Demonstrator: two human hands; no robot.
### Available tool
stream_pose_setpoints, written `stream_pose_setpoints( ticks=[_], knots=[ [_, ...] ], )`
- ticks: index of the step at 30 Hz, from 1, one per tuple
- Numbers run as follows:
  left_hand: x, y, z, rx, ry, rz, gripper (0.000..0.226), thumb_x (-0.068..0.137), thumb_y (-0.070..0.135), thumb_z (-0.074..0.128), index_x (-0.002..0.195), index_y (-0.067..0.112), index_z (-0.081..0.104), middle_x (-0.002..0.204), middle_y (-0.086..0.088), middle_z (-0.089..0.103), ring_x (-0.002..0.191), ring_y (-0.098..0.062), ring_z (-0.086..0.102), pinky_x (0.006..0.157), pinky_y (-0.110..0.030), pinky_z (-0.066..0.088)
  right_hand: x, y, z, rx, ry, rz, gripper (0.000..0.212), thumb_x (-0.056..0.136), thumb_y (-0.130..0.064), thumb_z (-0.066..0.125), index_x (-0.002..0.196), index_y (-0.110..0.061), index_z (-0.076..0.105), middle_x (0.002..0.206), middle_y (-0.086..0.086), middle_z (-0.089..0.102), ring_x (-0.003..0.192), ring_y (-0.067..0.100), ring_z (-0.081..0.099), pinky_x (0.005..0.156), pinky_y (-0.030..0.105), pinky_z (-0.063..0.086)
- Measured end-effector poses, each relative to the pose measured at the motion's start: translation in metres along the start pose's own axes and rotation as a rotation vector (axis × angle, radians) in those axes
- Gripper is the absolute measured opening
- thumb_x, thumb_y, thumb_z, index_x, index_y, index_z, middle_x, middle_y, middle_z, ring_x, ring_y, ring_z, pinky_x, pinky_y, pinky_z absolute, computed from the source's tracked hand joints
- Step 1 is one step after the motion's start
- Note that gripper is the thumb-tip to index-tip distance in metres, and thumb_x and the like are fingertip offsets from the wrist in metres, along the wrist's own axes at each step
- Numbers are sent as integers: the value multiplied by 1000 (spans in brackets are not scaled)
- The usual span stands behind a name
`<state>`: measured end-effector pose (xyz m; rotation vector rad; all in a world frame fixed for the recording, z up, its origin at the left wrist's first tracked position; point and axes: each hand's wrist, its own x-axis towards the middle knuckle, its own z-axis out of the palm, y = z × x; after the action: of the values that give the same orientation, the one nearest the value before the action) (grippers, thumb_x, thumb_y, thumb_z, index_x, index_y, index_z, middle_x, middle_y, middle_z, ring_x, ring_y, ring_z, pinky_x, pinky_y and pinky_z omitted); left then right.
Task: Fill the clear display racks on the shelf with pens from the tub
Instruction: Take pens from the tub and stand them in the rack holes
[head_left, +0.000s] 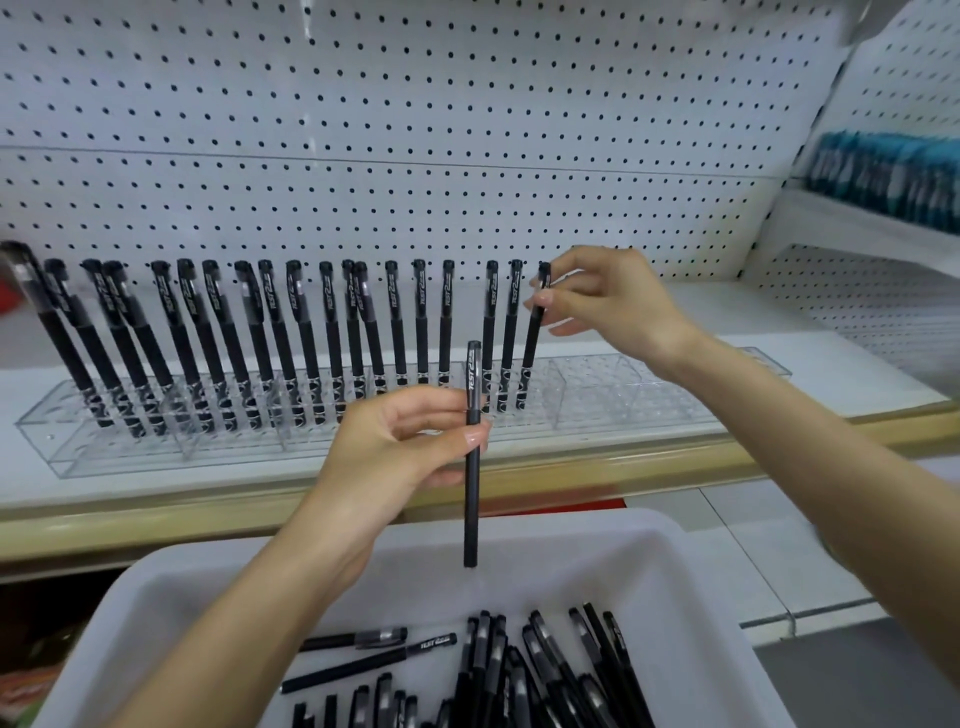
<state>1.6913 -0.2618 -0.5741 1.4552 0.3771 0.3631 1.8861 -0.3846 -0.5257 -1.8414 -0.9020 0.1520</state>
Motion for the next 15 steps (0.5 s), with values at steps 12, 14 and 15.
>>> stream_pose_setpoints(
  ticks=[12,14,15],
  knots=[
    [1,0,1,31,-32,-6,29,75,9,74,104,10,70,97,-4,73,87,-14,71,63,-20,55,3,10,8,27,17,55,19,85,-13,71,100,-5,65,87,11,74,76,15,70,77,33,59],
    [0,0,1,38,-36,-3,29,75,9,74,104,10,70,97,-4,73,87,-14,71,64,-20,55,0,10,8,33,26,58,17,84,-14,72,98,-9,65,86,8,74,77,14,70,76,31,59],
    [0,1,1,41,-36,-2,29,75,10,74,104,10,70,97,-3,74,87,-13,71,65,-21,56,-2,9,7,35,37,57,15,84,-15,72,97,-12,65,87,6,74,78,14,71,76,30,59]
  ],
)
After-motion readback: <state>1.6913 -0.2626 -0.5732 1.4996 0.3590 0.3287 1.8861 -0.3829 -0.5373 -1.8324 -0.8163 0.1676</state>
